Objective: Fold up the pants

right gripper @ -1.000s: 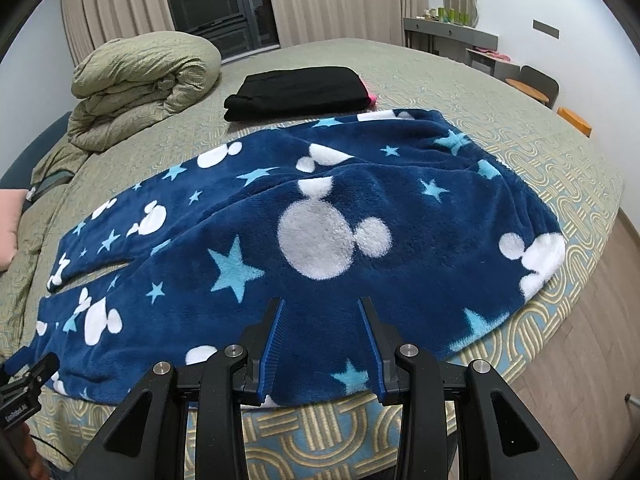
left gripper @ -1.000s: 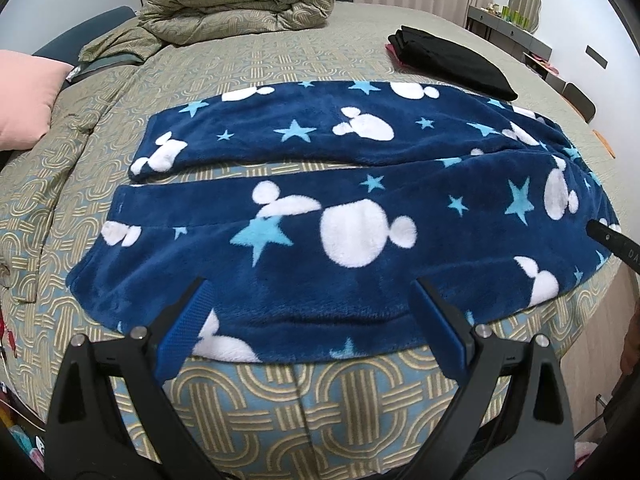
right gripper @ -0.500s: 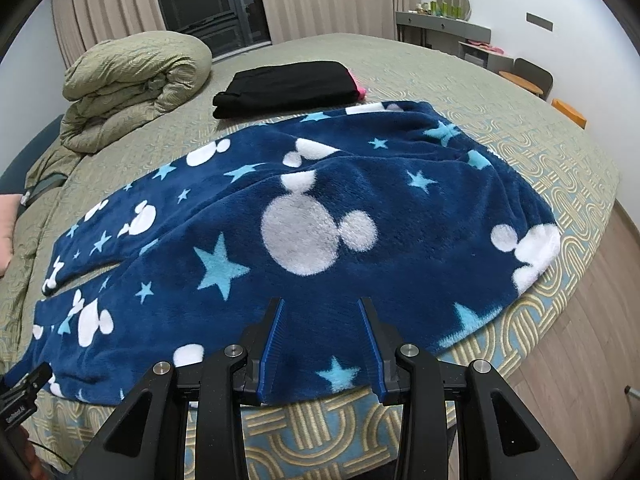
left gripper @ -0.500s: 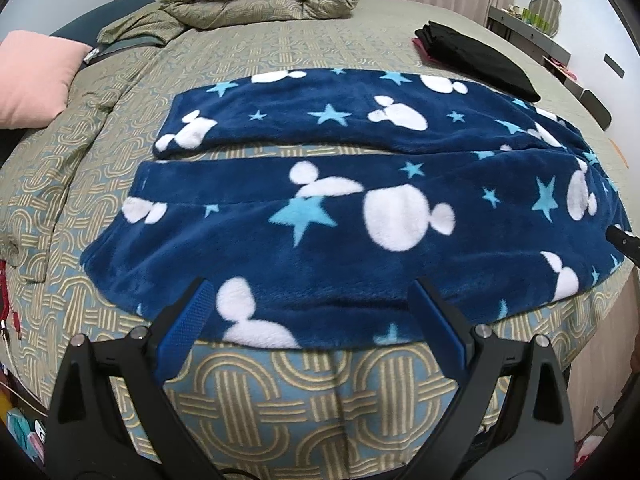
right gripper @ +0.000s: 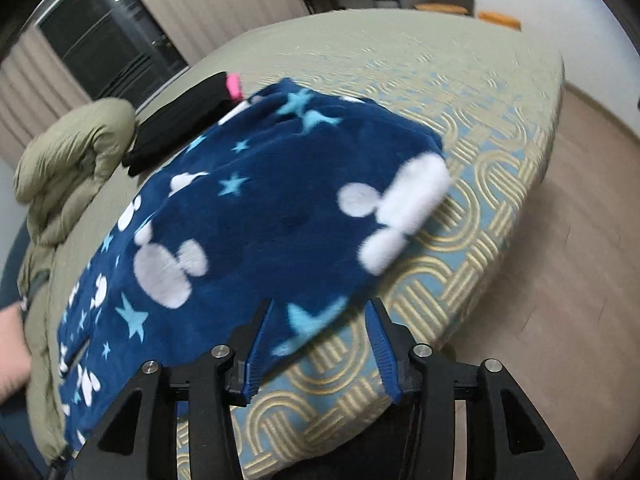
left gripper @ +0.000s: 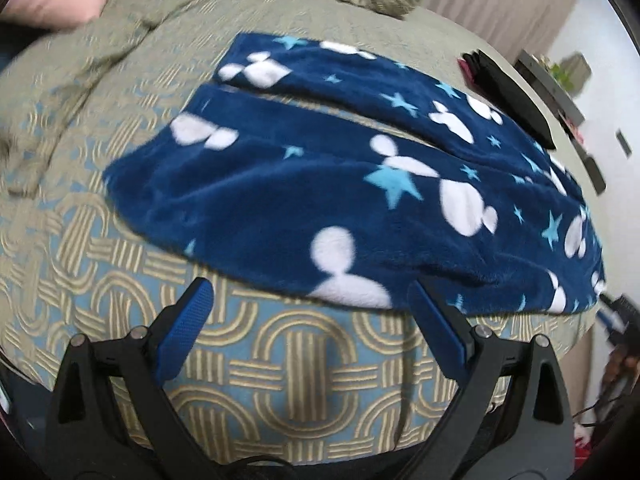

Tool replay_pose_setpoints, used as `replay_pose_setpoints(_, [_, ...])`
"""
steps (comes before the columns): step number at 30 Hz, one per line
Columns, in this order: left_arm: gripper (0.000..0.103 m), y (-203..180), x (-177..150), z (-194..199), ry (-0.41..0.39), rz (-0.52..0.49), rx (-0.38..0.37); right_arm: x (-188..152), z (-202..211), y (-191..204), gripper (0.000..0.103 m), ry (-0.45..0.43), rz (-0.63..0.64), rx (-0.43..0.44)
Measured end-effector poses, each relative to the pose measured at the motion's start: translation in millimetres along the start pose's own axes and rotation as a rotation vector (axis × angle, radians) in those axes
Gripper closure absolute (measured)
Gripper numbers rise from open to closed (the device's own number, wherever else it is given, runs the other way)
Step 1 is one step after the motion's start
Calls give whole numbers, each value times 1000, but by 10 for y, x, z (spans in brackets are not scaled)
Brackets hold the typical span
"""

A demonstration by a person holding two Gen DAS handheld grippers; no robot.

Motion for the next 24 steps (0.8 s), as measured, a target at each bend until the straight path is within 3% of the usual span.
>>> replay_pose_setpoints(8, [5,191,70,-208,44,162,-56,-24,-211,-68,46,24,-102,109])
replay_pose_setpoints(13, [5,266,110,-378,84,239,-65,39,-318,-118,44,11,-145,122])
replay_pose_setpoints(24, [5,326,194,-427,88,298,-78,139,-355,-238,38,-31,-207,147])
Point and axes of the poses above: each gripper's, at about its wrist camera, not at the fingertips, and z roughly against the way its jaws point, y to its left, x to its top, the point moved 8 cm from there along -z, roughly the way its jaws point, and after that the axes turned 5 degrees about x, right-handed, at the moved point
